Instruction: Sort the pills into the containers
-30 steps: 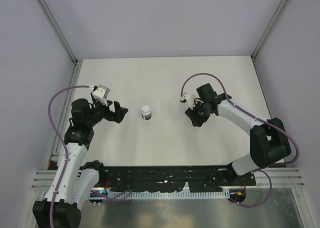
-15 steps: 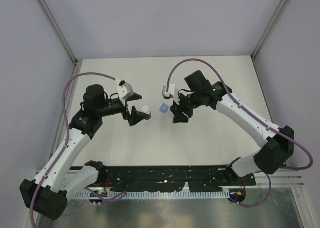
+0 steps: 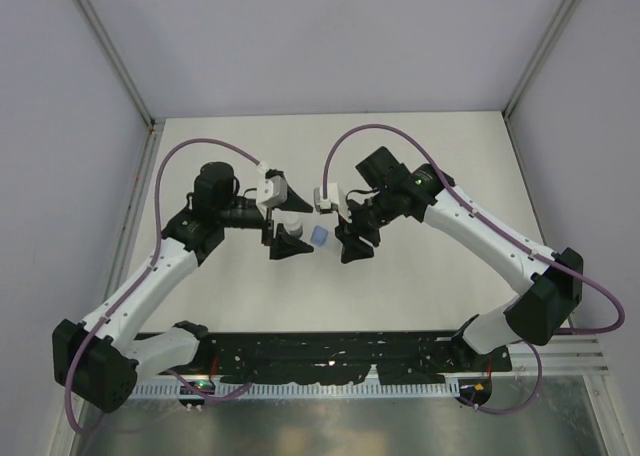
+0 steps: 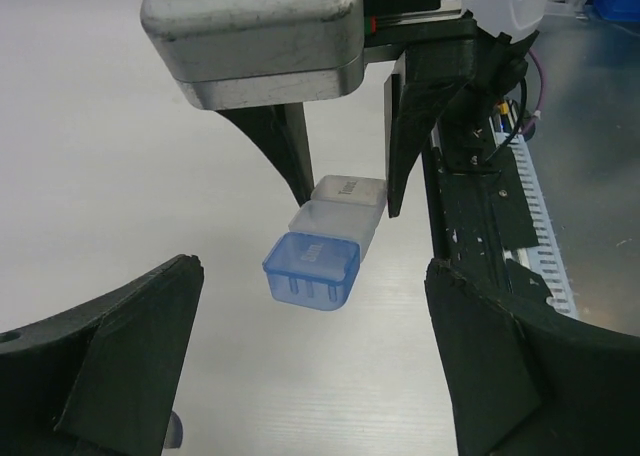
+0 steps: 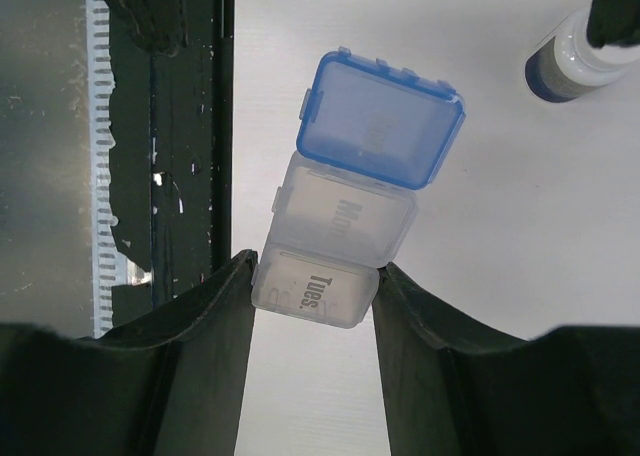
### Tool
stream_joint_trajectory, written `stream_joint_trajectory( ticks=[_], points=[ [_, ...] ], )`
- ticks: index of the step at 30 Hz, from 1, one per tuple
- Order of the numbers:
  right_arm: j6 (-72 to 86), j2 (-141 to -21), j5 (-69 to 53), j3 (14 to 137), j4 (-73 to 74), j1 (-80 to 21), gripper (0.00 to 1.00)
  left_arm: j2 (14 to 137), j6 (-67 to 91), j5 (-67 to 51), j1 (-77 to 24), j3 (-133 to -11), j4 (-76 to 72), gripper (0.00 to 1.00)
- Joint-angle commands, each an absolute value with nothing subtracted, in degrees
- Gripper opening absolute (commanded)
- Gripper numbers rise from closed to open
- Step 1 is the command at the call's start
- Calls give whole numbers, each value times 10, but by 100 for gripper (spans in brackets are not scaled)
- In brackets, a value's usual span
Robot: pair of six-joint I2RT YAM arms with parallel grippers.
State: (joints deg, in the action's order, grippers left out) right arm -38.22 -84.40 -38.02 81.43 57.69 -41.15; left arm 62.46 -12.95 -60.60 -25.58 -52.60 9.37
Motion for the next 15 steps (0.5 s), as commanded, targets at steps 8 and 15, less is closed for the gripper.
stream_joint_trajectory(
  ticks=[8,15],
  points=[
    [-395,-828,-394,831,580,-415,18,664,-129,-645,-291,-548,39,85],
    [-391,-815,-389,824,572,-416,18,683,-127,-645,-299,-552,38,72]
  ],
)
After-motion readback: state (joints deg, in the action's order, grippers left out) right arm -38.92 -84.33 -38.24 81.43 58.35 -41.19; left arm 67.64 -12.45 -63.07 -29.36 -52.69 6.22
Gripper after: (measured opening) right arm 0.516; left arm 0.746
